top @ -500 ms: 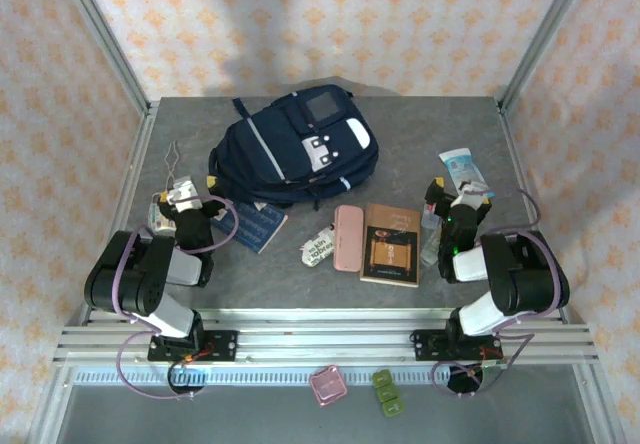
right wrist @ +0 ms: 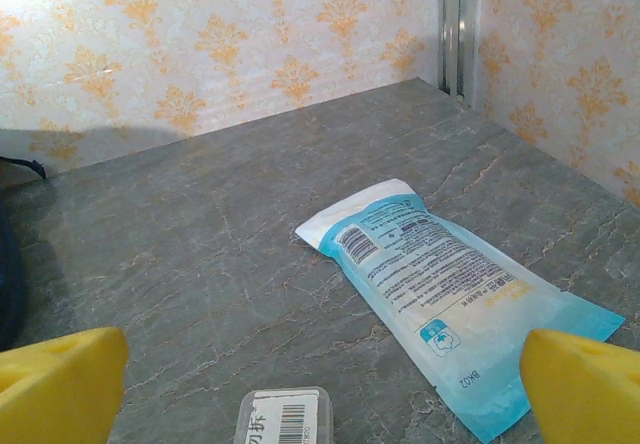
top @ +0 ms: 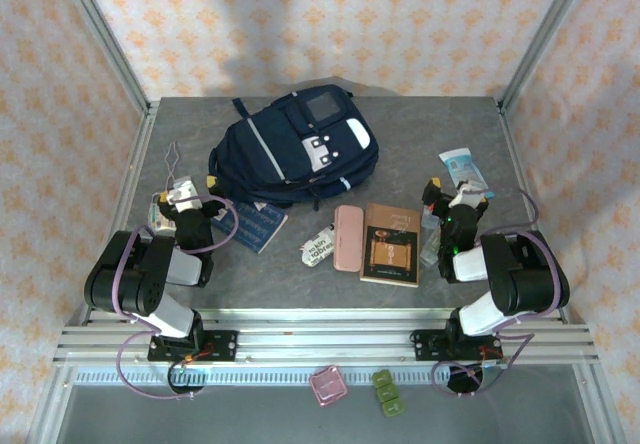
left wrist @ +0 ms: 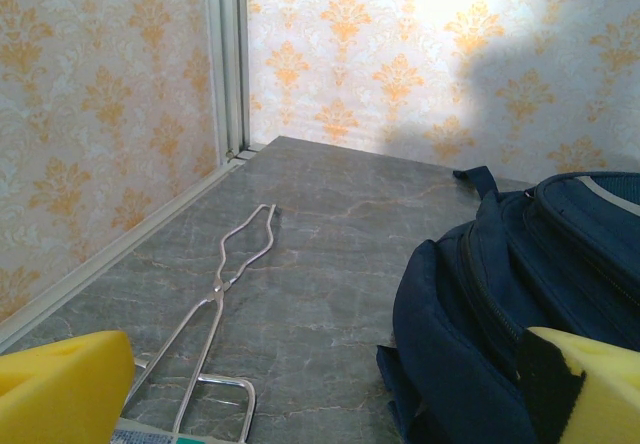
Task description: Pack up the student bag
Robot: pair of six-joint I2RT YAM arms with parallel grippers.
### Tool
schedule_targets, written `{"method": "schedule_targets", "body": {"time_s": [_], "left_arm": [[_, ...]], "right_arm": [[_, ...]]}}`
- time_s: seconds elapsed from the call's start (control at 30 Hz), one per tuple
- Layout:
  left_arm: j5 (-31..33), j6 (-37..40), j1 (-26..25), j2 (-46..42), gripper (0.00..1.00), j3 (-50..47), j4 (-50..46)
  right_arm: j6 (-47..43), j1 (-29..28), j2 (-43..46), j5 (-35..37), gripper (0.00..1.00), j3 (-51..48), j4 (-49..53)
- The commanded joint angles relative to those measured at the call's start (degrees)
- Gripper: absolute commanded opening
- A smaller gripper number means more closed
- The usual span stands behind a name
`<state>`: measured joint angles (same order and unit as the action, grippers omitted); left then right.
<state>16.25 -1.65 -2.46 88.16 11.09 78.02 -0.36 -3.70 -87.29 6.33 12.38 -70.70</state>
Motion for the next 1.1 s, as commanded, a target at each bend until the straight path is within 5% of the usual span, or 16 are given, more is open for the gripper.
{"method": "schedule_targets", "body": {"time_s": [0.0,1.07], "left_arm": [[-2.54,-0.37,0.46,0.17,1.00,0.23,0.19],[-8.19,0.07,1.58,-0.15,1.00,0.94,-1.55]], "right_arm": [[-1.05,0.34,0.38,-0.18,1.00,0.64,-0.28],[-0.99,0.36,0.55,-0.05,1.00,0.45,-0.55]]}}
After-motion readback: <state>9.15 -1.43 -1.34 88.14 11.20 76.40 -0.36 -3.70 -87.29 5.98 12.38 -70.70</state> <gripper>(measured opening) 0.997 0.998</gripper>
